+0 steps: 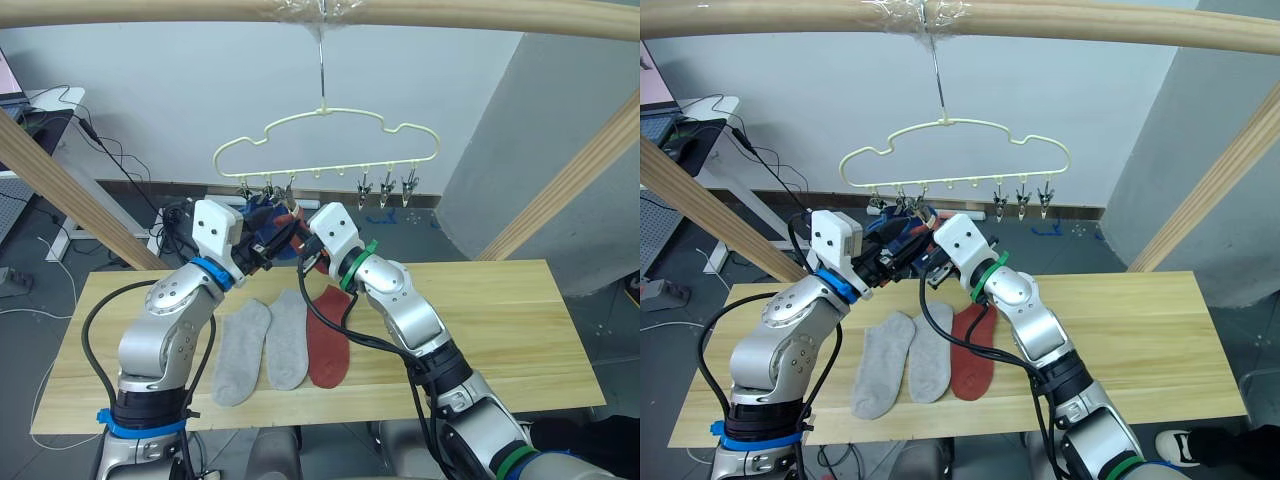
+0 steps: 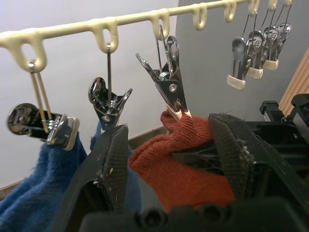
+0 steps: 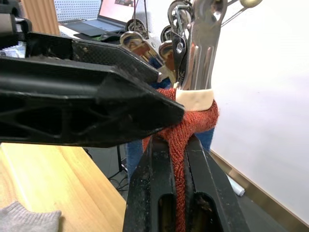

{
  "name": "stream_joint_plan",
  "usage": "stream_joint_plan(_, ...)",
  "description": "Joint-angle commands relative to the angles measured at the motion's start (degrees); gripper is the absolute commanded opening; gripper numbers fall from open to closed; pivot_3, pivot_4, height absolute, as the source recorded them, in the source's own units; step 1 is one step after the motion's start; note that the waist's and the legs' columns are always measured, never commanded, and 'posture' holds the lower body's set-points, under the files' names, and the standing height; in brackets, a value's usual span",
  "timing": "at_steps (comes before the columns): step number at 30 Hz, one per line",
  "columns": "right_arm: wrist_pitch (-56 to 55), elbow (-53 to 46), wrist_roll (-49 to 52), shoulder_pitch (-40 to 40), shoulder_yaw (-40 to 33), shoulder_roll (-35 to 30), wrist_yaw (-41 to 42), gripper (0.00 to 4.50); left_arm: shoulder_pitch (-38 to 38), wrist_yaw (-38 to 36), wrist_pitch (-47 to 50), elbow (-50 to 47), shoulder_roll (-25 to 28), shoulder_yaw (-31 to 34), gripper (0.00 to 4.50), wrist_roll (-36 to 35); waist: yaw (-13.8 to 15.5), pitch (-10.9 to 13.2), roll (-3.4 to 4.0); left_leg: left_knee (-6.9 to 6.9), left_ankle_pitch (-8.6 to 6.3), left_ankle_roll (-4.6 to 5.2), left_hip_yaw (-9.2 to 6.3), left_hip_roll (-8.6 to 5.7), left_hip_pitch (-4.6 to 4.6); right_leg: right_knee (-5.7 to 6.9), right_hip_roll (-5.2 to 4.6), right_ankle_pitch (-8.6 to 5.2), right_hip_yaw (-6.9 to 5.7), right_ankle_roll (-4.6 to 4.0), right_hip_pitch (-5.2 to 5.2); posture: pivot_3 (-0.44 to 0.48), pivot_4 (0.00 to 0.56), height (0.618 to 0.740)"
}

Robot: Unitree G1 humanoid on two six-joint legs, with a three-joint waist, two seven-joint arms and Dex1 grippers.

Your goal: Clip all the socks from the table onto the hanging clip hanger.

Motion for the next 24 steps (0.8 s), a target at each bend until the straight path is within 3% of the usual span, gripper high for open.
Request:
stream_joint_plan(1, 0.22, -2.19, 1.45, -0.39, -0.63, 0.83, 0.3, 0.0, -0.03, -0.67, -0.62, -3.25, 0.71, 1.02, 2.93, -1.18, 0.0, 0.0, 0.0, 0.0, 0.0, 0.0, 0.0, 0.0, 0.0, 0.0, 0.0, 0.0, -0.01, 0.0, 0.0, -0.128, 0.237, 0.74)
stream_joint_plan(5, 0.9, -2.45, 1.88, -0.24, -0.99, 0.55, 0.24, 1.08, 0.22, -1.08, -0.96, -4.0, 0.9, 0.98, 2.97, -1.25, -0.01, 0.0, 0.0, -0.01, 0.0, 0.0, 0.0, 0.0, 0.0, 0.0, 0.0, 0.0, 0.0, 0.0, 0.0, -0.128, 0.236, 0.74)
stream_joint_plan(11, 2.79, -4.58, 0.75, 0.63, -0.11, -1.91, 0.94, 3.25, 1.61, -2.82, -1.92, -5.03, 2.43, 0.85, 2.97, -0.67, 0.0, 0.0, 0.0, -0.01, 0.0, 0.0, 0.0, 0.0, 0.01, 0.01, 0.0, 0.0, 0.0, 0.0, 0.0, -0.118, 0.232, 0.74)
stream_joint_plan(19, 9.54, -20.56, 1.01, 8.12, -1.84, -13.47, 6.03, 3.25, 5.86, -11.25, -10.01, -6.43, 9.32, -0.25, 2.97, 3.01, 0.19, 0.0, 0.0, -0.03, 0.0, 0.0, 0.02, 0.0, -0.01, -0.05, -0.01, -0.01, 0.01, 0.0, -0.02, -0.112, 0.233, 0.74)
stream_joint_plan(24, 14.28, -28.74, 3.41, 10.31, -6.54, -15.1, 4.65, 3.25, 6.08, -12.47, -10.51, -7.3, 10.49, -0.43, 2.97, 2.6, 0.17, 0.0, 0.0, 0.0, 0.0, 0.0, 0.03, 0.0, 0.01, 0.02, 0.0, -0.02, 0.02, 0.0, -0.01, -0.112, 0.233, 0.74)
